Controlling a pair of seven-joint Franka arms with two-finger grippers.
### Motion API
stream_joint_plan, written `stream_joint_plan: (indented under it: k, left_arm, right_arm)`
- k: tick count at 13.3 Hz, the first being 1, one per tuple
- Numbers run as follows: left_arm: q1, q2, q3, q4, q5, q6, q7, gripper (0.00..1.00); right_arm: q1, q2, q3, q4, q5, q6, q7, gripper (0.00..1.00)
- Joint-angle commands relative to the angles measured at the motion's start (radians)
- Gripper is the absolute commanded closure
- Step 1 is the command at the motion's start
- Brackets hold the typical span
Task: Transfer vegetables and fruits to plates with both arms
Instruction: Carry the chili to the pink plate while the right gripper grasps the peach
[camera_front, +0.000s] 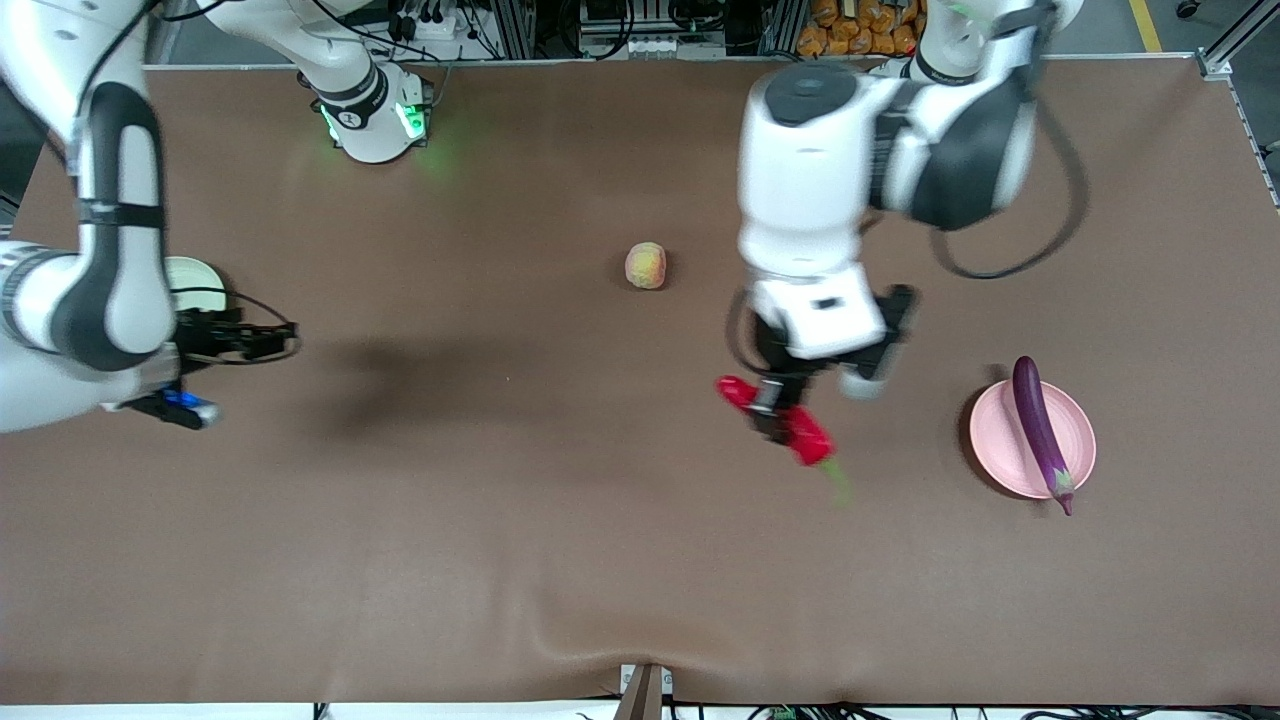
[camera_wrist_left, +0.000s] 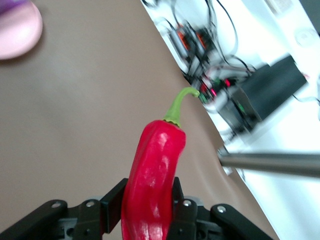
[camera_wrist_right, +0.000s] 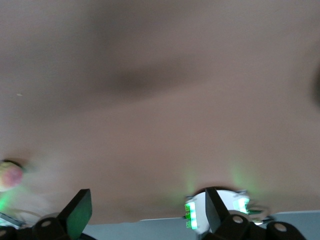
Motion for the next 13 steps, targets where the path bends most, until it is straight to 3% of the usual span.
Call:
stream_joint_plan:
  k: [1,5,9,13]
  left_arm:
    - [0.079,-0.036,-0.014,-0.047,-0.014,-0.041,0.039,1.00]
    - [0.203,-0.033,-0.019,-0.103,-0.015,-0.051,0.209,1.00]
    - [0.239,-0.025,-0.019,-0.145,-0.015,-0.051,0.310,1.00]
    - [0.240,-0.012,-0.017,-0.163,-0.014,-0.050,0.318,1.00]
  right_arm:
    - [0.117,-0.038,-0.011,-0.044,0.064,0.044,0.184,0.00]
    - [0.295,-0.036,-0.003,-0.096,0.148,0.202,0.446,0.00]
    - [0.490,-0.026,0.000,-0.128,0.203,0.357,0.623,0.00]
    - [0.621,-0.024,0.066,-0.176,0.230,0.541,0.680,0.00]
